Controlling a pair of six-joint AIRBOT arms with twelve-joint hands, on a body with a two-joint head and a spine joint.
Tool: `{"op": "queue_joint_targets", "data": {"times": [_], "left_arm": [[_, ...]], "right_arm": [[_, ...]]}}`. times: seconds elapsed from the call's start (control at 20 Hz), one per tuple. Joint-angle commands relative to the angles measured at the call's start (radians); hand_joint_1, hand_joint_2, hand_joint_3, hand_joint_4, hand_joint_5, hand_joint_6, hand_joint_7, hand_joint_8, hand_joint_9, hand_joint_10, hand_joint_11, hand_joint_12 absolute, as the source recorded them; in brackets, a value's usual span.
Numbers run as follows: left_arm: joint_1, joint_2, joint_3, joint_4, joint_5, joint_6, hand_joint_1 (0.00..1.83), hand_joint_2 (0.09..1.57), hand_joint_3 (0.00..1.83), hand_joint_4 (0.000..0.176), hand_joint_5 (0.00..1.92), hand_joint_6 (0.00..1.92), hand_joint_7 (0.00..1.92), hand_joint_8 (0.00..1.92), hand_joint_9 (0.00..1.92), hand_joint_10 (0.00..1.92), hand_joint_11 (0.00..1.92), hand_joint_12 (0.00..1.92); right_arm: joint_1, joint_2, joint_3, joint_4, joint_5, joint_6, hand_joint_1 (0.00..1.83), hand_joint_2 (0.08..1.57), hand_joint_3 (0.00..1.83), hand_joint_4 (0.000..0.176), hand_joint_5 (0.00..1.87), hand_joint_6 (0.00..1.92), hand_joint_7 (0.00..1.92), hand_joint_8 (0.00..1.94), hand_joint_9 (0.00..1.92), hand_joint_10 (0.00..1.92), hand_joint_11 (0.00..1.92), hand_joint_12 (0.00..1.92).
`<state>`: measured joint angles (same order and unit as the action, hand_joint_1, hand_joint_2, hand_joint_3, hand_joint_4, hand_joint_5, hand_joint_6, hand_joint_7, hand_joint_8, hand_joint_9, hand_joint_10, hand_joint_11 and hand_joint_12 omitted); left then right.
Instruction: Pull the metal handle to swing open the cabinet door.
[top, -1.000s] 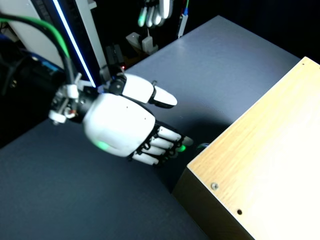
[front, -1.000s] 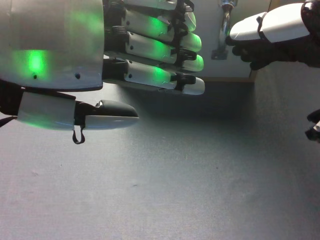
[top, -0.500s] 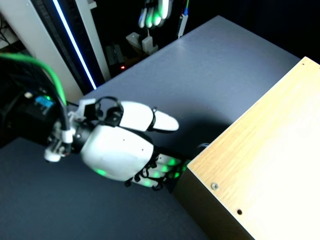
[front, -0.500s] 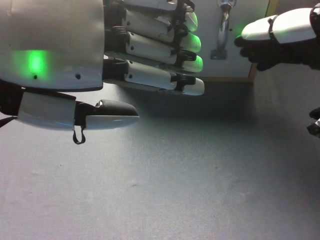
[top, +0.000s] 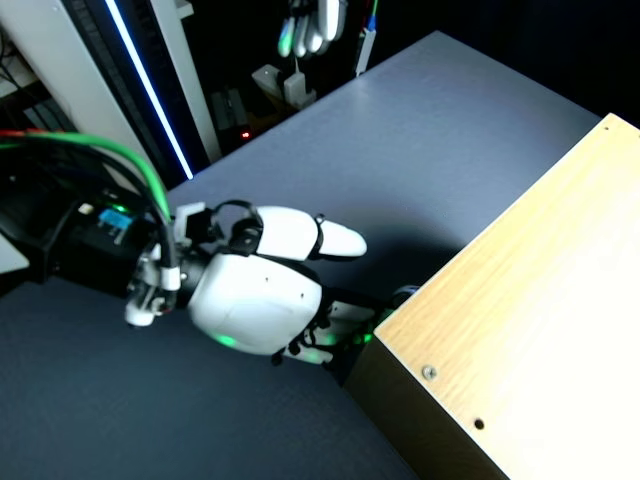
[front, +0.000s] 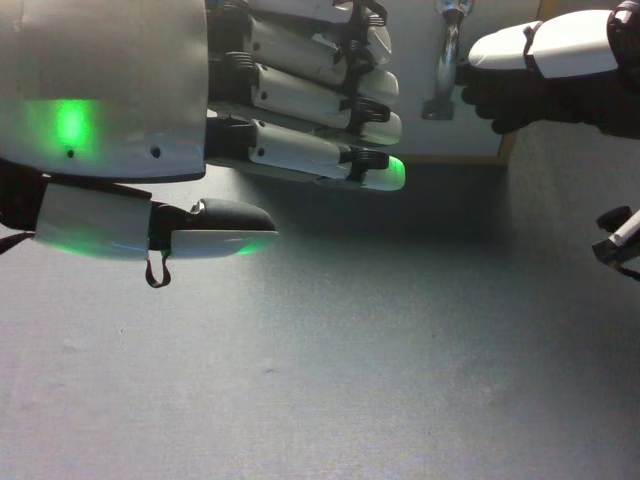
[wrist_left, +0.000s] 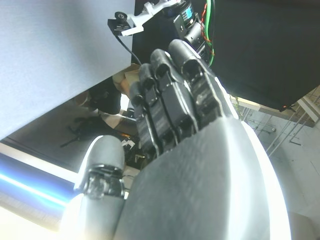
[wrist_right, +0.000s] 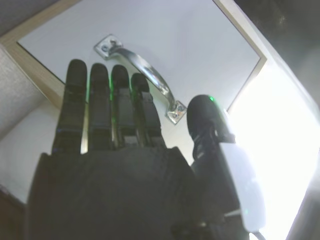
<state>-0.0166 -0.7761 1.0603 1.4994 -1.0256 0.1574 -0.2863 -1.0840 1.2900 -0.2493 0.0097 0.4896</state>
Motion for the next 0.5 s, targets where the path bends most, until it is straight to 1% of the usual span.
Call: {"op": "queue_joint_targets", "data": {"times": [0.0,0.25,0.45], "left_arm": [[-0.01,0.008,0.001,-0.101,-0.025,0.009,0.0,1.57,0.18,0.0,0.52,0.0,0.54,0.0,0.51,0.0,0.18,0.71],[-0.01,0.008,0.001,-0.101,-0.025,0.009,0.0,1.57,0.18,0.0,0.52,0.0,0.53,0.0,0.51,0.0,0.18,0.71],[-0.01,0.008,0.001,-0.101,-0.026,0.009,0.0,1.57,0.18,0.0,0.51,0.0,0.54,0.0,0.51,0.0,0.19,0.72]], "right_arm": [[0.009,-0.001,0.006,0.017,0.12,0.004,0.0,1.57,0.11,0.0,0.26,0.0,0.28,0.0,0.25,0.0,0.0,0.77],[0.009,-0.025,0.019,0.023,0.129,0.004,0.0,1.57,0.11,0.0,0.26,0.0,0.29,0.0,0.26,0.0,0.0,0.79],[0.002,-0.033,0.006,0.021,0.129,0.003,0.0,1.57,0.11,0.0,0.27,0.0,0.29,0.0,0.26,0.0,0.0,0.78]]}}
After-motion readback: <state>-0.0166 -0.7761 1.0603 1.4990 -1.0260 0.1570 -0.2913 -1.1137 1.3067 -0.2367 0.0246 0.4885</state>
